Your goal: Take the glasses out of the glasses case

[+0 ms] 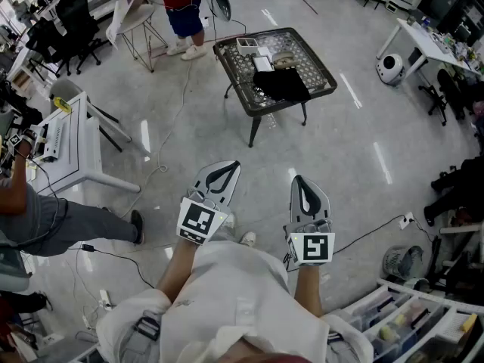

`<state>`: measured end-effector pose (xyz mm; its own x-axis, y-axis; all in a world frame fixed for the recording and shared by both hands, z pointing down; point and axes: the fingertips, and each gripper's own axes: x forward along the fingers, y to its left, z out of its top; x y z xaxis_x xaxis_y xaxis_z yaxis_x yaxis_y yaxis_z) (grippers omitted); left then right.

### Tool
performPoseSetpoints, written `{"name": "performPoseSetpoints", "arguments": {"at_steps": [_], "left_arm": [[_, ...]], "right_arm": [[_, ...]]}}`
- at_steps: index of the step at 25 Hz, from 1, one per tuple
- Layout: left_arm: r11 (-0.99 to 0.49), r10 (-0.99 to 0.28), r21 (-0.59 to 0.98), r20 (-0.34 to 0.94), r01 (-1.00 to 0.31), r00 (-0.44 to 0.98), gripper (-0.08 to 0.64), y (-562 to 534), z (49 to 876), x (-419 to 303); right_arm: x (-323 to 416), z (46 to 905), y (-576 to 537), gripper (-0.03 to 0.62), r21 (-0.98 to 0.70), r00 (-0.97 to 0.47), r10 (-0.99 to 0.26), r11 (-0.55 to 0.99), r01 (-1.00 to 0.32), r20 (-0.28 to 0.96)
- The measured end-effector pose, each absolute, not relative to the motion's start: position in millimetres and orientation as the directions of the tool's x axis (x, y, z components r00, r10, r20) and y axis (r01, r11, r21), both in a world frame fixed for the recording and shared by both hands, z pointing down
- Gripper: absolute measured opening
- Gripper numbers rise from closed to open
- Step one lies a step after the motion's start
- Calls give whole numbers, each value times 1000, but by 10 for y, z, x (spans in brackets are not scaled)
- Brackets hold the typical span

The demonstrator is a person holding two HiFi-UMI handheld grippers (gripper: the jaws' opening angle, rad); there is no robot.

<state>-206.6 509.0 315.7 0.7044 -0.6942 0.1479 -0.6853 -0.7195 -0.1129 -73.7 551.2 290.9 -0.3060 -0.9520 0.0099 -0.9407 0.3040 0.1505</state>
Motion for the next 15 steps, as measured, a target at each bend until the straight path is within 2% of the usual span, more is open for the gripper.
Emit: {"name": "performPoseSetpoints", "arguments": {"at_steps": [15], "left_arm": [[-729,-683,-116,163,-674,712,12,5045,3184,-1835]], "right_arm": [[-583,3010,5334,8,126,-308,-951,308,-943,23]]}}
